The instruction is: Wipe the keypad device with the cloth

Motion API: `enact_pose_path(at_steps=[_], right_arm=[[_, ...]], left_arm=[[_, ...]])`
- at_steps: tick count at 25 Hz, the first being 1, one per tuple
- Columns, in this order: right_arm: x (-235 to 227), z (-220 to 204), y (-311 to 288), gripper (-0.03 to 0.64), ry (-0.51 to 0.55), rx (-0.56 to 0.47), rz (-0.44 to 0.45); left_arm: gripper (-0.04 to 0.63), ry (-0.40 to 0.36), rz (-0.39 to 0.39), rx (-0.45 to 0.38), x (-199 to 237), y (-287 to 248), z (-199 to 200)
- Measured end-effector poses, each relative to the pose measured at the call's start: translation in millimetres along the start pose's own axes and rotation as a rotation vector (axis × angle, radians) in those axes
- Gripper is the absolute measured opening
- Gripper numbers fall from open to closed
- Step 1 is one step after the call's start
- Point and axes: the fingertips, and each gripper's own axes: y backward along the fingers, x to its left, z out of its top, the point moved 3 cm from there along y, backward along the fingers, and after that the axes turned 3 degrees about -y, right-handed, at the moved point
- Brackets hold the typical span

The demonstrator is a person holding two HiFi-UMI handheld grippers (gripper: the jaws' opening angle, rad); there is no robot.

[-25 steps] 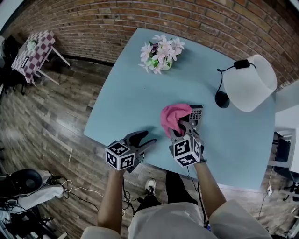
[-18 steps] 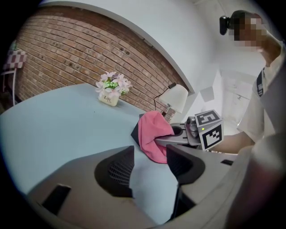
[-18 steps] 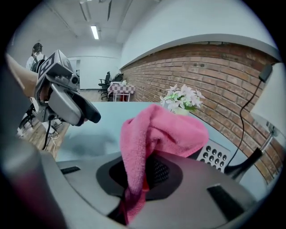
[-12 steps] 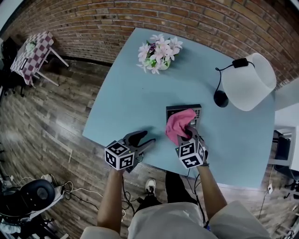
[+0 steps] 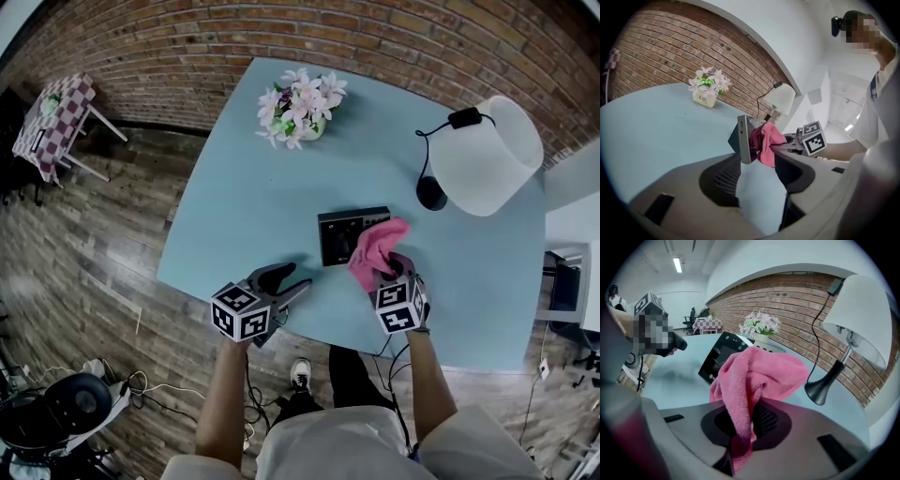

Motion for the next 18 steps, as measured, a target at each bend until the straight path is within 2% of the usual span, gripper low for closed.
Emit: enact_pose_path(at_steps=[6, 11, 18], right_arm=[[-23.4, -15.1, 3.7, 0.058, -0.021, 0.035, -0.06], [-46.5, -31.1, 17.7, 0.058, -0.086, 0.07, -0.117], [-64.5, -29.8, 59.9, 0.057, -0.151, 0.015, -0.184]], left_arm=[[0.258, -0.003, -0.003, 0.005, -4.7, -5.1, 1.2], [0.258, -0.03, 0.012, 0.011, -11.6, -7.3, 3.2], [0.241, -0.18, 0.133, 0.016, -23.3, -5.3, 18.1]])
